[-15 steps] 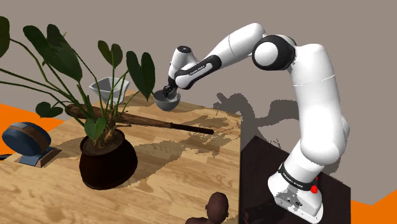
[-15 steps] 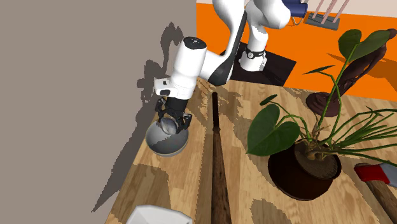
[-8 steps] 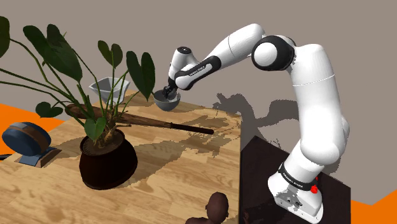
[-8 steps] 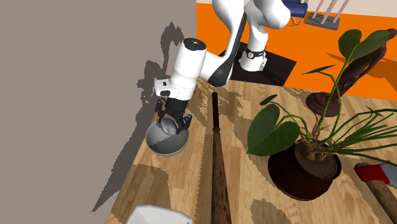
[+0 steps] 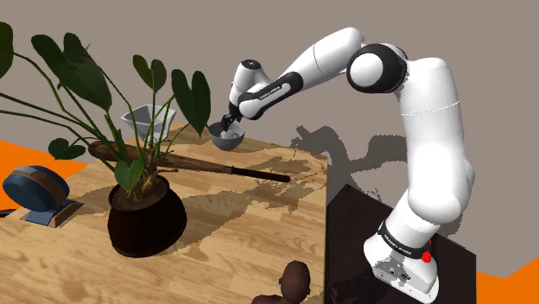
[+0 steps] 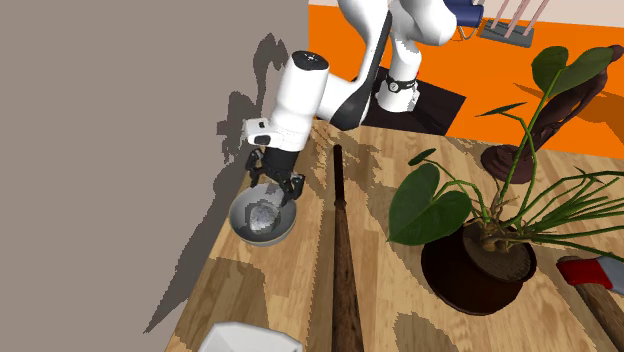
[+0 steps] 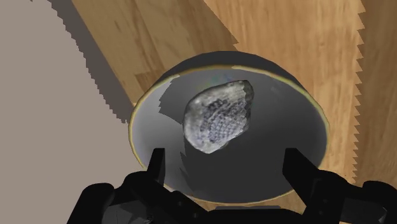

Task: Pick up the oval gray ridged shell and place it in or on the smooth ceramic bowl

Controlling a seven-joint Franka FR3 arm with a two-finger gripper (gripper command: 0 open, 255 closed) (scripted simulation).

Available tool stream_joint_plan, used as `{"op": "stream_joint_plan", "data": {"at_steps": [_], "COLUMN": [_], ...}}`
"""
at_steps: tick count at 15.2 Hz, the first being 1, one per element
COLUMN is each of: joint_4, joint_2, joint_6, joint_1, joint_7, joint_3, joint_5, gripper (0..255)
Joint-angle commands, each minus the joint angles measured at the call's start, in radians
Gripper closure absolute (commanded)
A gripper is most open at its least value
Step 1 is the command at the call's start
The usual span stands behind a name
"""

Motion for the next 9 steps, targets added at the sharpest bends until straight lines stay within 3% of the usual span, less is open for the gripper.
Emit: {"op": "stream_joint_plan", "data": {"at_steps": [1,9], "joint_4": [-0.033,-0.048], "joint_2": [-0.055,-0.080], "joint_6": [-0.021,-0.031], "joint_1": [-0.007,-0.009], "joint_7": [-0.008,-0.010], "joint_3": [0.009,0.013], "joint_5": [0.009,0.013], "gripper": [0,0]}}
